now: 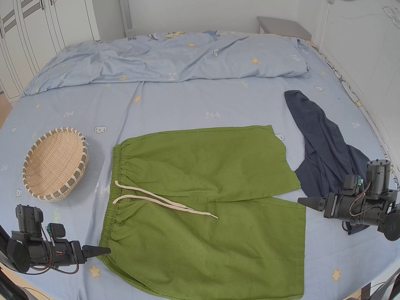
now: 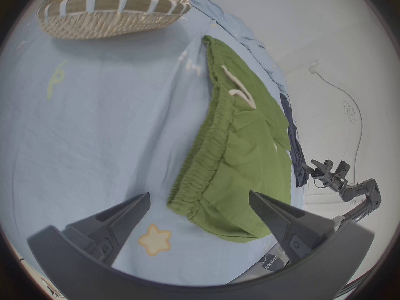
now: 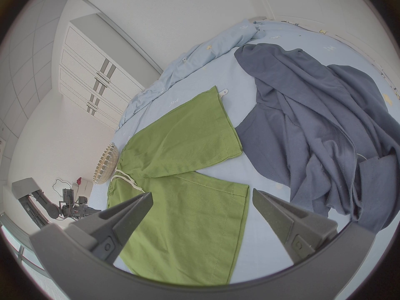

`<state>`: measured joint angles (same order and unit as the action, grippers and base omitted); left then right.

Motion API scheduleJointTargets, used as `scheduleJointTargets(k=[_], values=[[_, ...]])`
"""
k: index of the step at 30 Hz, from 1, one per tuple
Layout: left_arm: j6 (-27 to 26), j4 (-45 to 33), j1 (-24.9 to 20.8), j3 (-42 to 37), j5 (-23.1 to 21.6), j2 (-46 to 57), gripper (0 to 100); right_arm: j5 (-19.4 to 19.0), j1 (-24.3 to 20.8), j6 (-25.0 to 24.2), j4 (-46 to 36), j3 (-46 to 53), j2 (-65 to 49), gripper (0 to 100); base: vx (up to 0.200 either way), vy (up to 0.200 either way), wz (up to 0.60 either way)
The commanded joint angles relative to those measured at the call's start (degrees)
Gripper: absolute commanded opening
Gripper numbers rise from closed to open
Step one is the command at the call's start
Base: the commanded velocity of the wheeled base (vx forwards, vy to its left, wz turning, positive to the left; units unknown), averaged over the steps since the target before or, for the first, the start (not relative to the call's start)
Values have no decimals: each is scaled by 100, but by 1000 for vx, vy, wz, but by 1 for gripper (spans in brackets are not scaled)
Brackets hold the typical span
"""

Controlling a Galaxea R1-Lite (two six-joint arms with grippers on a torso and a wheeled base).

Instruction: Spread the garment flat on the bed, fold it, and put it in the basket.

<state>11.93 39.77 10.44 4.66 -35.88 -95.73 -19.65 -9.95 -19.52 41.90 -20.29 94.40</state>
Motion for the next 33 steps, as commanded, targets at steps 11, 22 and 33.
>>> scheduleJointTargets(k=[11,22,33], values=[[-7,295,-50,0,-174,-780,100,-4,-7,-8,2,7,25,100,0,0,0],[450,910,-393,-105,-174,-736,100,-4,-7,1,11,7,43,100,0,0,0],[441,937,-323,-79,-174,-771,0,-4,-7,1,2,7,43,100,0,0,0]])
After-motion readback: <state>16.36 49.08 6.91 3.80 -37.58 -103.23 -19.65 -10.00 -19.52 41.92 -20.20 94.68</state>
